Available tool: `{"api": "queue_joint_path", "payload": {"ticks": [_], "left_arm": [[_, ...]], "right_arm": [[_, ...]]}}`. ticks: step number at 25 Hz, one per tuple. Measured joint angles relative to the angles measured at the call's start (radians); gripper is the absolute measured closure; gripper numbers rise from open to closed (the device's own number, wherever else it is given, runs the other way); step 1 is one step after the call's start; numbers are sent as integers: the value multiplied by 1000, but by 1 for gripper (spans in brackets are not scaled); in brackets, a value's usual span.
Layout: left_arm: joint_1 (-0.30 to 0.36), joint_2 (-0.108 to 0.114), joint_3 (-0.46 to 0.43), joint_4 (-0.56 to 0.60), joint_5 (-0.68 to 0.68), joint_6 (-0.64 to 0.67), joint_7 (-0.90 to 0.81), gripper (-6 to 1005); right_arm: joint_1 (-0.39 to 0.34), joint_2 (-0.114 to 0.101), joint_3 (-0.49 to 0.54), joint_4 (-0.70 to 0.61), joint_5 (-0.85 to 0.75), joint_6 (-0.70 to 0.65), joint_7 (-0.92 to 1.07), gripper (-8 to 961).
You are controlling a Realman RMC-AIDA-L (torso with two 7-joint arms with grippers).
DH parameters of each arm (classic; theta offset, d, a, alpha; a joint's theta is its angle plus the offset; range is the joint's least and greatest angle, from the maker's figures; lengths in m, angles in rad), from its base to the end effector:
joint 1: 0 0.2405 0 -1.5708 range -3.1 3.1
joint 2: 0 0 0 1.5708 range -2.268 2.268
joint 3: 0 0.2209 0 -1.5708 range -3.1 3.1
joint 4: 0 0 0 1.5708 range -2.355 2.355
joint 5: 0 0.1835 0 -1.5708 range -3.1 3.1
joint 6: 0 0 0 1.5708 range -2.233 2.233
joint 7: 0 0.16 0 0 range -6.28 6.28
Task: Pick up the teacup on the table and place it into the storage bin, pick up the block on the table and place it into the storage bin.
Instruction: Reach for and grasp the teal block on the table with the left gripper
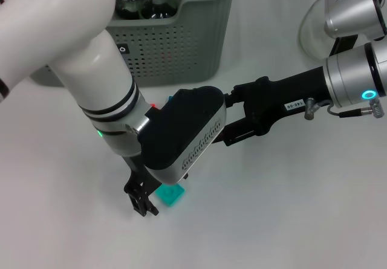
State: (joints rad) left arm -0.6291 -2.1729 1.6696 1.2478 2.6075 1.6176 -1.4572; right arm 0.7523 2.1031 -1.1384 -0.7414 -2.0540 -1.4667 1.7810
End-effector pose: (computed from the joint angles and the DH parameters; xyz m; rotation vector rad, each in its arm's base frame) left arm -0.1613 0.2591 -0.0669 2.7030 -0.8032 -0.7499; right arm 0.1380 0.3103 -0.0530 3.0411 -0.5894 -0.2736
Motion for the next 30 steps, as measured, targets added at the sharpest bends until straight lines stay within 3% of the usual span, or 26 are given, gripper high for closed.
{"api": "queue_joint_path", "payload": {"ticks": [19, 21, 30], "left_arm": [[-28, -4, 23, -57, -4, -44, -16, 157], [-31, -4, 25, -68, -2, -58, -16, 327], [-40, -1, 24, -80, -1, -65, -24, 495]], "right_arm": [[-1, -2, -37, 2, 0, 19, -49, 28], [-1, -2, -37, 2, 0, 20, -48, 28], [-2, -3, -30, 2, 0, 20, -43, 28]]}}
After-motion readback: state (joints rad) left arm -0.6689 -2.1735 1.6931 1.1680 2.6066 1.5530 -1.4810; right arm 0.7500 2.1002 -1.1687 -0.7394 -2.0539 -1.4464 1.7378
